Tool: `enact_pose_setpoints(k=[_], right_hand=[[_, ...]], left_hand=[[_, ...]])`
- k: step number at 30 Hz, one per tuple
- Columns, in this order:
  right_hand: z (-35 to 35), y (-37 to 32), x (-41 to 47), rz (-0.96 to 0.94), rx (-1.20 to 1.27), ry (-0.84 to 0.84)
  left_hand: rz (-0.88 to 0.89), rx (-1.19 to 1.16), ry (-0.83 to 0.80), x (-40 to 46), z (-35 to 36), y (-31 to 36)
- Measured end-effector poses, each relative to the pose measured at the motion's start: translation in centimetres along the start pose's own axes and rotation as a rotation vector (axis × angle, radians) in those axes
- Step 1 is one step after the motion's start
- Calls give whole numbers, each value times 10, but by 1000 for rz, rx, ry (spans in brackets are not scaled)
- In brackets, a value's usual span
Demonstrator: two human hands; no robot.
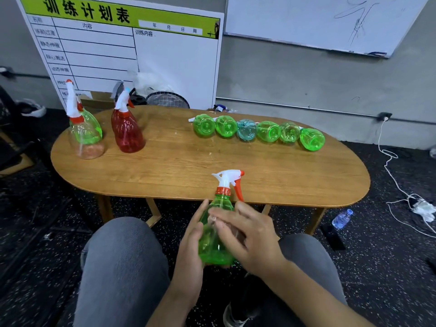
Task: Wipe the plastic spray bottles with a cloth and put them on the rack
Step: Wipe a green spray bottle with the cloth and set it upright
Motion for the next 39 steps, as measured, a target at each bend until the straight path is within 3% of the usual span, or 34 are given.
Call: enact_pose_setpoints(k=[5,7,11,17,20,24,29,32,35,39], right_hand=[[17,-46,-36,-406,-118,-166],[15,-48,-35,-449,-160,-170],[4,-36,-15,-347,-116,-133],[-22,14,25,11,19,111],[-10,27,25,96,37,31],[0,12,3,37,5,-20],[13,-36,-34,-327,-77,-149],[19,-43,-46,-418,-138,-176],[10,-37,-33,-378,-126,-132],[-3,-2,3,-101,-74,-47]], left_hand=[[13,-71,36,-1,-5,4],[17,-89,29,-1,-3,6],[13,-90,21,0,-1,7],[27,20,-24,1,6,6],[8,43,-25,2,3,-1],[-11,43,6,0,-1,-5],[-24,-48,17,-1,-1,-6],[-13,-81,27,0,-2,0],[-3,-91,28,0,-1,3],[-6,-57,3,-1,4,6]])
Point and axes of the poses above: each hand's wrist, its own x-axis towards the middle knuckle, its own z-axis out of the palm, y = z × x, the point moved 9 cm from there along x, towards the middle knuckle, and after that the axes turned 2 degrees about -y, right-handed, at the moved point
